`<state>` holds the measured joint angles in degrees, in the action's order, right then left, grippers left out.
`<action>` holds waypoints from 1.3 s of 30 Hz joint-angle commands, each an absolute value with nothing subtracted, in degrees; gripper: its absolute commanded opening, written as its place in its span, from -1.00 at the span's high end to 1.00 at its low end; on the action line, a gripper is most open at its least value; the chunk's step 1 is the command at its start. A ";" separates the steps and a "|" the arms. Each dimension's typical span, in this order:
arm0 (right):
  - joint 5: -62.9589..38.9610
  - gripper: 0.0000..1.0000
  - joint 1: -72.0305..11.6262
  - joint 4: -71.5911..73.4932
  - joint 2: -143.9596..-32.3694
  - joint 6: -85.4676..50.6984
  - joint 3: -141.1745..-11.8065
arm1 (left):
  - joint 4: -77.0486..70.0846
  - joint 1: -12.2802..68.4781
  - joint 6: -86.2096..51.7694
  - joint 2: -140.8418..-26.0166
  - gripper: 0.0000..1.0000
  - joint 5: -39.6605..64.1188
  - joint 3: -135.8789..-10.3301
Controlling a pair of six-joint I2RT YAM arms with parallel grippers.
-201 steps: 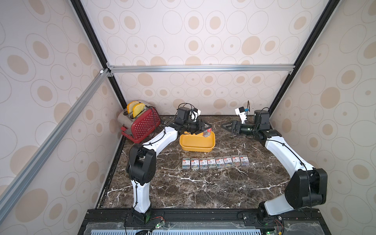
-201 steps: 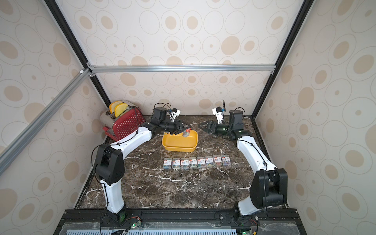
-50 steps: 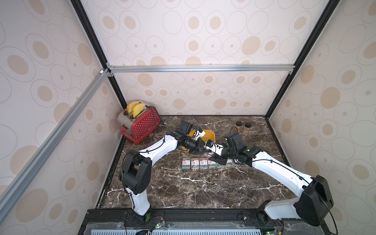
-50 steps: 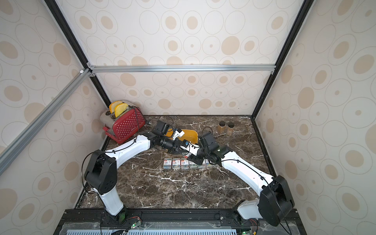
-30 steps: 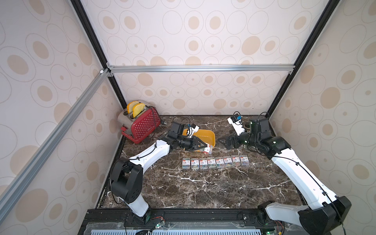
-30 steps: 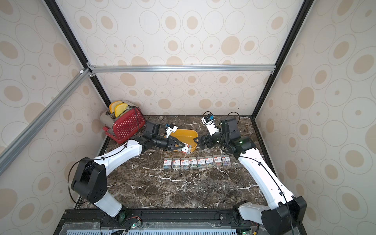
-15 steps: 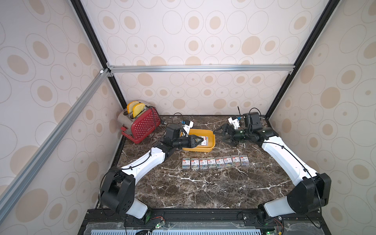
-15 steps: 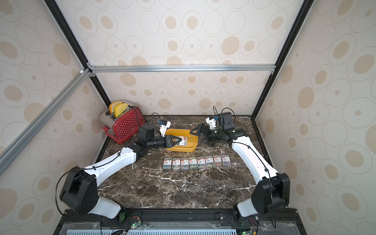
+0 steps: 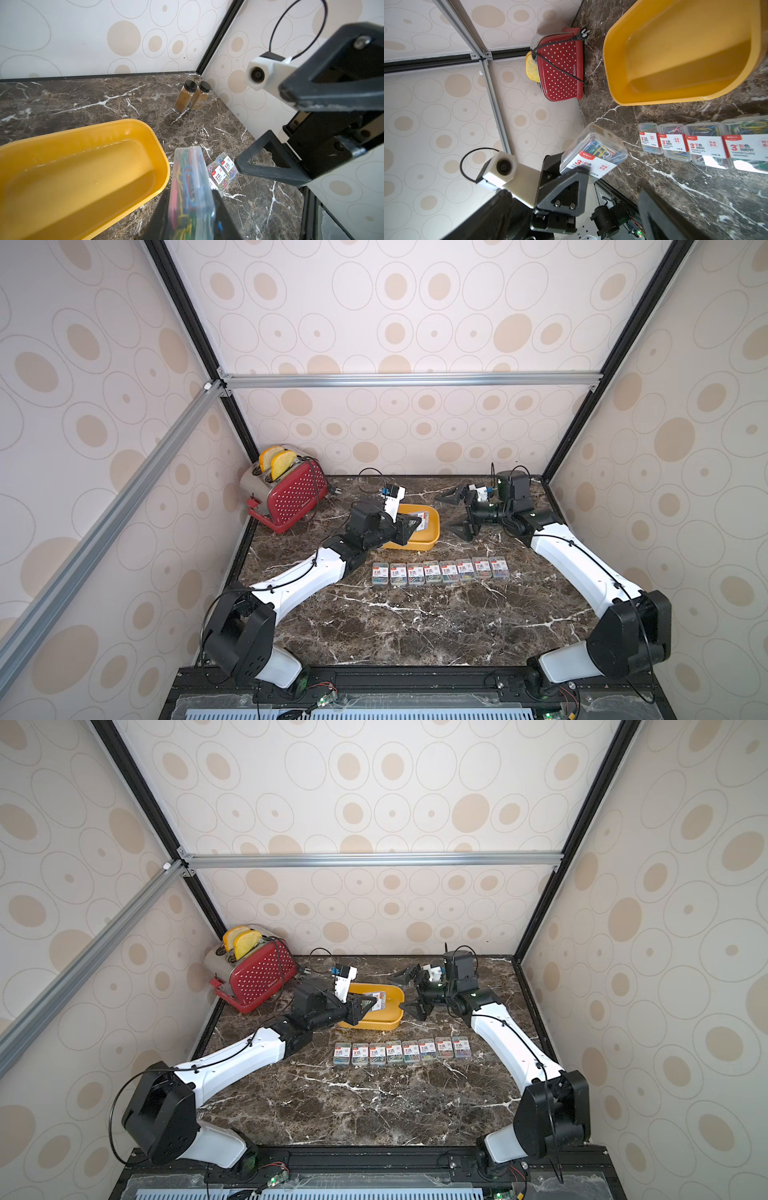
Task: Take the paper clips out of the storage box
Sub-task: Place the boxed paper clips at the center of the board.
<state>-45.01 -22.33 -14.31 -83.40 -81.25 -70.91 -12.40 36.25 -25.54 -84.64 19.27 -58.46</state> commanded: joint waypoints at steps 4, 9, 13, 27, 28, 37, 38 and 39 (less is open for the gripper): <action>-45.88 -1.00 -22.85 -10.43 -84.37 -85.04 -69.27 | -14.85 37.70 -21.42 -85.21 1.00 15.69 -60.89; -46.21 -1.00 -22.84 -8.25 -84.88 -86.66 -68.04 | -14.85 38.40 -20.90 -85.34 1.00 15.07 -61.52; -46.47 -1.00 -22.96 -5.19 -85.12 -89.71 -65.81 | -15.37 39.02 -20.28 -84.98 1.00 14.25 -61.68; -50.28 -1.00 -23.32 3.17 -87.43 -96.54 -64.38 | -16.60 38.43 -16.48 -85.05 1.00 16.92 -62.49; -51.03 -1.00 -23.34 4.68 -87.69 -97.34 -63.83 | -16.69 37.80 -16.73 -85.20 1.00 18.75 -62.64; -53.00 -0.90 -23.47 8.35 -87.74 -98.90 -62.38 | -20.87 35.00 -20.58 -86.35 1.00 26.54 -62.93; -53.00 -0.84 -23.39 8.11 -87.59 -98.68 -62.43 | -21.08 34.99 -20.72 -86.52 1.00 26.78 -63.00; -53.00 -0.80 -23.45 7.85 -87.48 -98.51 -62.48 | -21.30 34.98 -20.96 -86.58 1.00 27.02 -62.94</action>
